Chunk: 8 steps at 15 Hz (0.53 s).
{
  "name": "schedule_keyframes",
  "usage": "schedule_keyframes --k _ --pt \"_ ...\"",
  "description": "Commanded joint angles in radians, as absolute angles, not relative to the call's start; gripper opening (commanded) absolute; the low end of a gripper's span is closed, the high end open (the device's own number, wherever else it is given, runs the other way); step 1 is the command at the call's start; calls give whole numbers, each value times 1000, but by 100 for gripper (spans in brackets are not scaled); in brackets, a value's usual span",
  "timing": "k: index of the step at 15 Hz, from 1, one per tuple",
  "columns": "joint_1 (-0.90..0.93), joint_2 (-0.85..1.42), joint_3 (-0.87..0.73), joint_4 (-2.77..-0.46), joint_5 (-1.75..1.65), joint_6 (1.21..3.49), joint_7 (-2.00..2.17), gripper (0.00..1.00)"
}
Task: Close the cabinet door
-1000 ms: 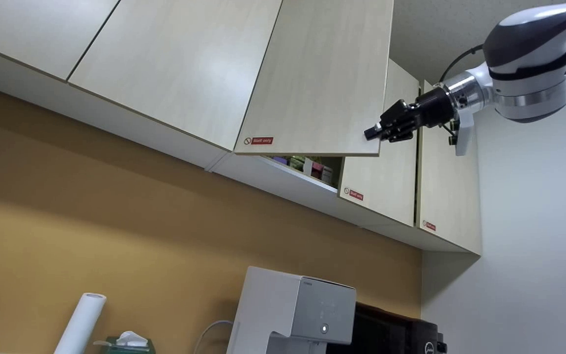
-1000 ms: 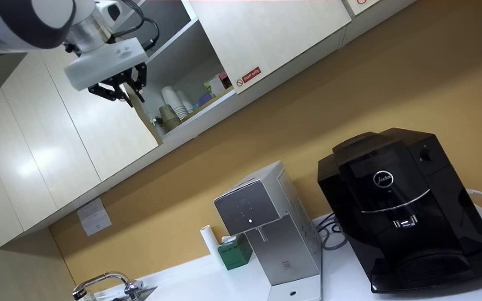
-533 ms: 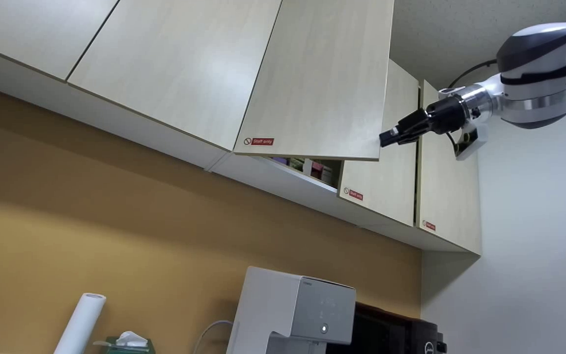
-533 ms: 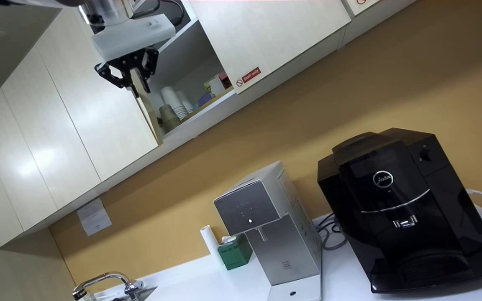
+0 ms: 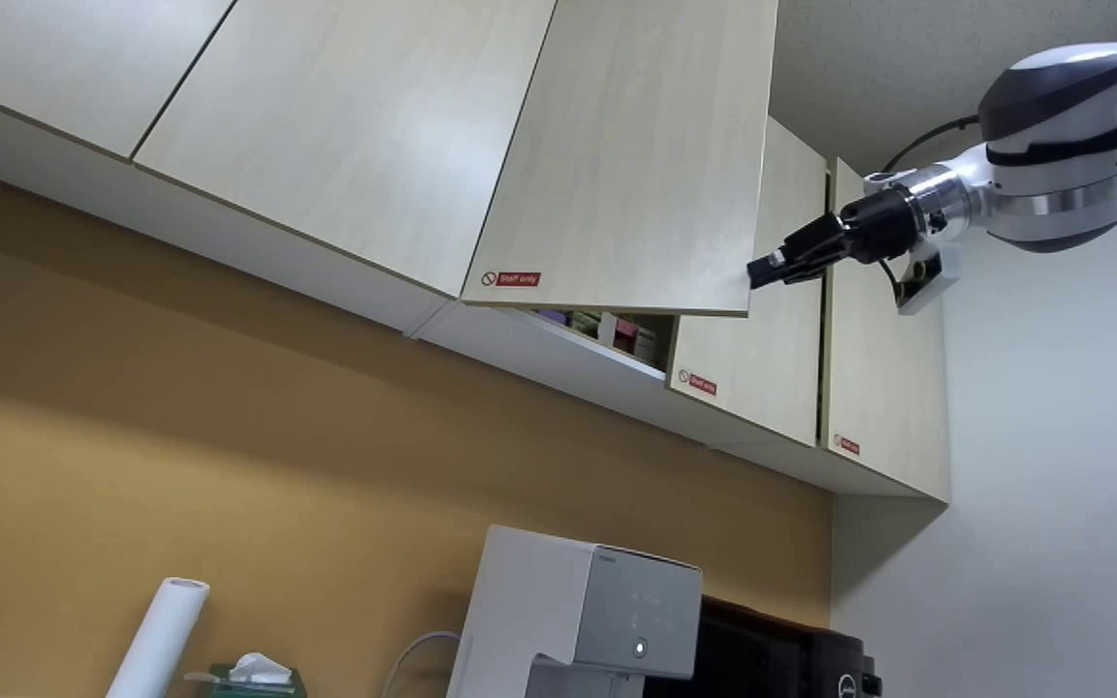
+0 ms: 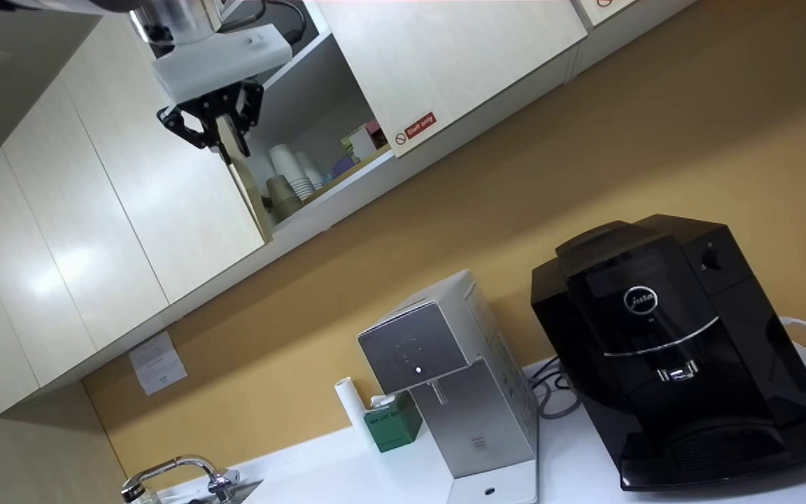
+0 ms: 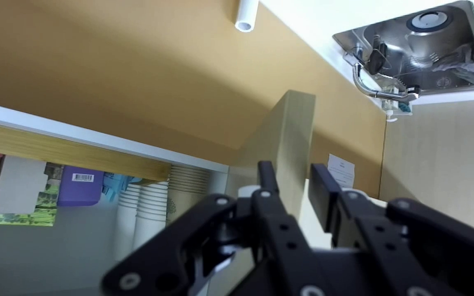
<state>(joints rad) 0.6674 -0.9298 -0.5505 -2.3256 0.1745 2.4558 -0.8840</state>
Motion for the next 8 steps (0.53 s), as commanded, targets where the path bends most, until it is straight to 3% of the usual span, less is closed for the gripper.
schedule_keyframes --k 1,8 --pt "636 -907 -526 -2329 219 2470 -911 7" --pt "660 -818 -541 -2283 314 2483 -964 7"
